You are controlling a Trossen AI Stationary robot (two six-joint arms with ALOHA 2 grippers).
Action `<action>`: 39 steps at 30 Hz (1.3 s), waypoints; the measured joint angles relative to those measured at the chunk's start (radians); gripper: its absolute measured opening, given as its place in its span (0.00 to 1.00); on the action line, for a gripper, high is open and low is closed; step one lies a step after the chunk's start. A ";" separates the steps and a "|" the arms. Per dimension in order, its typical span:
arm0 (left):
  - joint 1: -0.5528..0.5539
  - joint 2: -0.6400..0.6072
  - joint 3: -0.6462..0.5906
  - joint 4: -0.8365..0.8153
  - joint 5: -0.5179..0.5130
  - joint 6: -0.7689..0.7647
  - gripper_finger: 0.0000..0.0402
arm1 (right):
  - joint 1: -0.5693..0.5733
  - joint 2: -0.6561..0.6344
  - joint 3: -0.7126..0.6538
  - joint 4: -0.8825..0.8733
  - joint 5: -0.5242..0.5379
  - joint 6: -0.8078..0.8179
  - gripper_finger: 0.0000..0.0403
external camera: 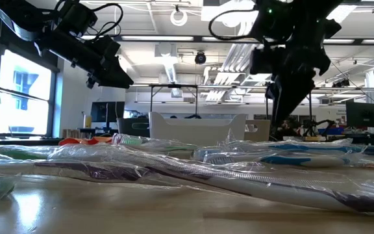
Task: Pick & Place Toothbrushes
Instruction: Put the blue toothbrush into the white bin
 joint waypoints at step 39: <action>0.000 0.000 0.000 -0.005 0.000 0.000 0.33 | 0.005 0.142 0.000 0.016 0.032 -0.020 0.34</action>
